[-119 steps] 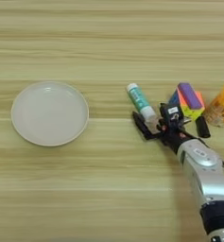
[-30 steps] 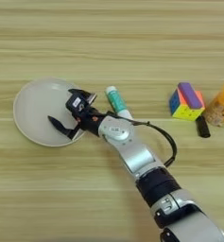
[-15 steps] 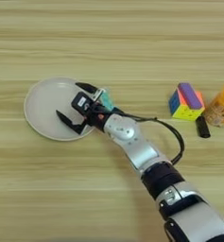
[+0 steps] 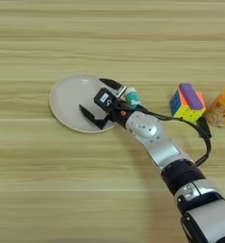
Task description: Move the objects on the table
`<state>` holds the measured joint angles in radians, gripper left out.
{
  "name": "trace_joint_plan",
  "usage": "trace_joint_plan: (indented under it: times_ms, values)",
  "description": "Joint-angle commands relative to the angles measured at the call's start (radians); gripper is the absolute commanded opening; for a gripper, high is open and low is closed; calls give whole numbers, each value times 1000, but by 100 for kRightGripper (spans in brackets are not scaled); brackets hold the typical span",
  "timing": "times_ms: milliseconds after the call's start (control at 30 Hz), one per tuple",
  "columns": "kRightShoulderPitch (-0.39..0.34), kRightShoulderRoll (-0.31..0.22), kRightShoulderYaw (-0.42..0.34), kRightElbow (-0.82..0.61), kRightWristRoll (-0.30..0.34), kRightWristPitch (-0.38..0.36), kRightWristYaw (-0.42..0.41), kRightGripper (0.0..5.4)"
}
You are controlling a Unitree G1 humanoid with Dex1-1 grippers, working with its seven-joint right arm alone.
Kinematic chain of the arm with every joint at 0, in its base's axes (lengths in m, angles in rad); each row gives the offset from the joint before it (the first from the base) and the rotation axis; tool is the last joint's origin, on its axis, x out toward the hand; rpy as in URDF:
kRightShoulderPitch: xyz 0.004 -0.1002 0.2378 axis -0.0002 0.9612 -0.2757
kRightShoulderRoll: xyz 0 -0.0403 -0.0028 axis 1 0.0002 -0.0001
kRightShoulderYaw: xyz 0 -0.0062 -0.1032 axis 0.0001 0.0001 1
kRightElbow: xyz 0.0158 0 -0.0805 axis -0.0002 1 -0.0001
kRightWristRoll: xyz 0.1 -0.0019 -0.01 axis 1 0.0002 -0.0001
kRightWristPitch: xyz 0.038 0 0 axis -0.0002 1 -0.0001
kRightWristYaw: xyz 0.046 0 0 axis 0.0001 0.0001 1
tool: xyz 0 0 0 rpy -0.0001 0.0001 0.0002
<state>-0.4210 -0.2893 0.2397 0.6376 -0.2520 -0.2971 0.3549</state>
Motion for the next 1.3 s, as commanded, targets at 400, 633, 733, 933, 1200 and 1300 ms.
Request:
trace_joint_plan:
  times_ms: [400,633,733,933,1200,1300]
  values:
    - [4,-54,-51,-26,21,-22,2,539]
    - [50,-53,-82,-158,54,-10,22,539]
    - [60,-55,-95,-192,63,3,24,539]
    - [75,-54,-125,-252,84,19,24,539]
    - [67,-30,-173,-293,135,1,17,539]
    - [70,-32,-186,-322,149,6,19,539]
